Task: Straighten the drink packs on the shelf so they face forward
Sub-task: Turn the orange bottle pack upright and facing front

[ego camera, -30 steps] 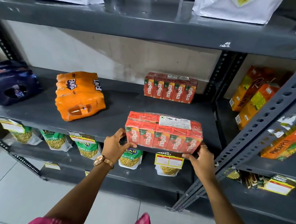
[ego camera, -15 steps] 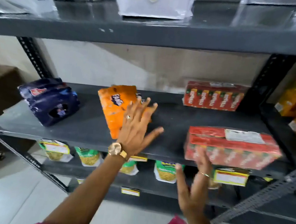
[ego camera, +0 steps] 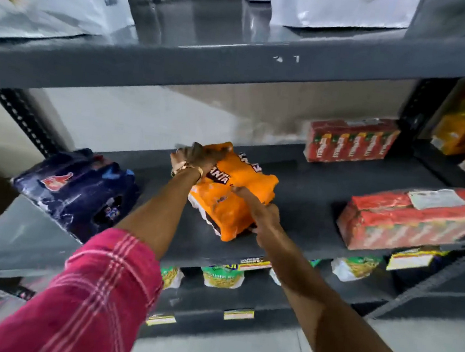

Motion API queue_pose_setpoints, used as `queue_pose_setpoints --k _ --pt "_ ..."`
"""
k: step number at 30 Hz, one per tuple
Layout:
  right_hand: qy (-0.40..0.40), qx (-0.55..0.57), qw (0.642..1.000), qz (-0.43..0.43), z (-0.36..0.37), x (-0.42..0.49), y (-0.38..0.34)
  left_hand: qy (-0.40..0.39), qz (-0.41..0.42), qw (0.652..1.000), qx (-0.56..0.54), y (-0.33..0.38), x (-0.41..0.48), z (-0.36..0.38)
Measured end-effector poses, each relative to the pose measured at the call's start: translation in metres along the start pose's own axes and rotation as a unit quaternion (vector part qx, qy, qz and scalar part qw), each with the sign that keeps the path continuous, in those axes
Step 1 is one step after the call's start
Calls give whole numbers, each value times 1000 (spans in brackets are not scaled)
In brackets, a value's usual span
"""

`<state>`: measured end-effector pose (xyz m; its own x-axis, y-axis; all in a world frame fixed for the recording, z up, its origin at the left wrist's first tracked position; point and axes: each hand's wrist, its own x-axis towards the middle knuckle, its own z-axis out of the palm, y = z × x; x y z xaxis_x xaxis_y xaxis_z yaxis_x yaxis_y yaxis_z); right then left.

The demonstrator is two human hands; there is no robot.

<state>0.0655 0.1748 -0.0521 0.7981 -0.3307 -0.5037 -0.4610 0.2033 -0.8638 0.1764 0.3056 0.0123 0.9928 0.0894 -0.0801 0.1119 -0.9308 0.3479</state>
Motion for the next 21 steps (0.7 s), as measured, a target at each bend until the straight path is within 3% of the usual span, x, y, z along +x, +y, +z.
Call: queue_pose_setpoints --k 4,7,9,11,13,16,19,21 --pt "69 -84 987 -120 0 -6 6 73 -4 992 -105 -19 -7 5" --pt "94 -144 954 -247 -3 -16 3 128 13 950 -283 -38 -17 17" --pt "58 -151 931 -327 -7 -18 3 134 29 907 -398 -51 -32 30" --pt "6 -165 907 -388 -13 -15 3 87 34 892 -442 -61 -49 41" --pt "-49 -169 907 -383 -22 -4 4 83 62 895 -433 -71 -58 49" --pt "-128 -85 943 -294 -30 4 -5 106 48 902 -416 -71 -67 47" --pt "-184 29 959 -212 -33 10 -12 72 26 873 -482 -46 -98 51" --pt "-149 56 967 -201 -29 18 -8 21 11 847 -531 -28 -113 56"
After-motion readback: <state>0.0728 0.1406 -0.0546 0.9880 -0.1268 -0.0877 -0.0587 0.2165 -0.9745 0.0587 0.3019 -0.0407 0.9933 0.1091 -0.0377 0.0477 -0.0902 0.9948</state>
